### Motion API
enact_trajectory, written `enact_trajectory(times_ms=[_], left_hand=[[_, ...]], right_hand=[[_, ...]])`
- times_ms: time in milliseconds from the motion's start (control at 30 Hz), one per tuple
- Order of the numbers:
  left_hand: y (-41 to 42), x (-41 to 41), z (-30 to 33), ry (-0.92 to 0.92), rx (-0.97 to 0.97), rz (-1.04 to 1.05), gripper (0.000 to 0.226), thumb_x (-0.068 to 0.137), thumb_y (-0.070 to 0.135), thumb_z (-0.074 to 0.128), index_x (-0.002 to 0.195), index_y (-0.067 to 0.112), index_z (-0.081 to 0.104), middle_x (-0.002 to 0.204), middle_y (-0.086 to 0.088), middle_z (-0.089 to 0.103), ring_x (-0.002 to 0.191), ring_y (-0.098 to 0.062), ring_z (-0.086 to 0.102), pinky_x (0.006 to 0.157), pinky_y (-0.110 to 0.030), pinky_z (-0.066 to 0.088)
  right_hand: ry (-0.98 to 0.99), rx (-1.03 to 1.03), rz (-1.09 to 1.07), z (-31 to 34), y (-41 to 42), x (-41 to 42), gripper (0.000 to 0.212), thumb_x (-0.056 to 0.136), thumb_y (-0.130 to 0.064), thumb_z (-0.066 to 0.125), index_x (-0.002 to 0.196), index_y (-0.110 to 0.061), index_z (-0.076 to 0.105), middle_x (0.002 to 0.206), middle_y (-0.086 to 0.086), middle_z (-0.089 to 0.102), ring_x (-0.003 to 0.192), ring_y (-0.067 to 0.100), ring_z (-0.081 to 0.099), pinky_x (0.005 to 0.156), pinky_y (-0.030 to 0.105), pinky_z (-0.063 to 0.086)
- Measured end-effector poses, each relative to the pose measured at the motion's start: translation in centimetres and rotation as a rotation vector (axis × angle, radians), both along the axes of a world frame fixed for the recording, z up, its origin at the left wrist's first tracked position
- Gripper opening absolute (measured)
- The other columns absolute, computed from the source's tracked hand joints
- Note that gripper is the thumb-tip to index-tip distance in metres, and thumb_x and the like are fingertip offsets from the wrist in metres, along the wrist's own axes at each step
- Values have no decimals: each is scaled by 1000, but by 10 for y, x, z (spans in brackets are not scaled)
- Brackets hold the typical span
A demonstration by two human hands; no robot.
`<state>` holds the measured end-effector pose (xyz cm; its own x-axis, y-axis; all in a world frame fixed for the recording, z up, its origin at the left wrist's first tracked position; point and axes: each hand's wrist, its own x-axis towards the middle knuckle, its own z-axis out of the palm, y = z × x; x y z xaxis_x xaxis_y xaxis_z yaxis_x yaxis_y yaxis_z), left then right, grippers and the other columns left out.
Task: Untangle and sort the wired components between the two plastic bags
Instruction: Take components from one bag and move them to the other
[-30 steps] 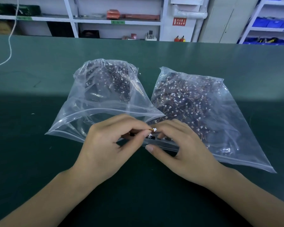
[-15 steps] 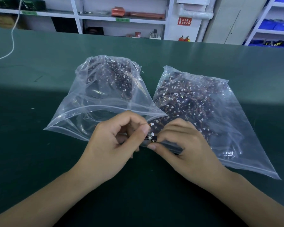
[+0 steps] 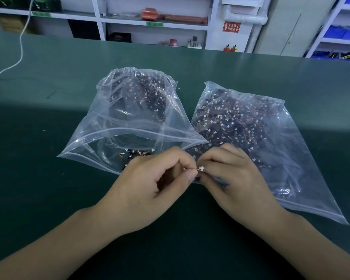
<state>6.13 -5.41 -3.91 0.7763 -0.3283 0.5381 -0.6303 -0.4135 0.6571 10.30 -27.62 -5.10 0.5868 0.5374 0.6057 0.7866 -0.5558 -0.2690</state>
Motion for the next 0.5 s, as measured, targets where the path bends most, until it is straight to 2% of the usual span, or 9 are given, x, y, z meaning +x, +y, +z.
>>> enact_trajectory(times_ms=[133,233,300,367,500], left_hand=[[1,2,2,-63,-9,22,12,104,26,67,105,22,77,67,9,60,60,-18,62,59,-25,48],[3,1,5,-34,38,-43,9,102,26,71,100,23,79,66,8,61,59,-16,61,58,-25,47],[6,1,6,-49,181,-94,10,102,28,71,98,23,79,71,10,64,63,-11,61,61,-22,48],[7,0,7,-92,365,-128,13,104,32,68,100,27,78,80,12,69,70,-7,64,64,-26,53],[7,-3,8,-250,542,-70,20,107,38,59,101,30,76,80,13,67,69,-8,62,57,-35,54]], right_hand=[[-36,-51,5,-1,0,0,18,101,-18,58,96,-19,76,97,-8,66,85,18,55,76,43,47],[41,23,14,-1,0,0,19,101,-14,65,111,-22,79,95,-8,67,86,17,59,82,37,49],[58,88,18,0,0,1,20,101,-13,71,117,-19,80,93,-8,71,84,16,62,82,35,50],[43,145,4,1,1,1,17,100,-13,74,114,-17,81,89,-8,73,79,15,62,78,35,50],[76,253,-11,2,1,0,11,96,-18,77,104,-16,83,86,-12,75,76,9,61,76,29,49]])
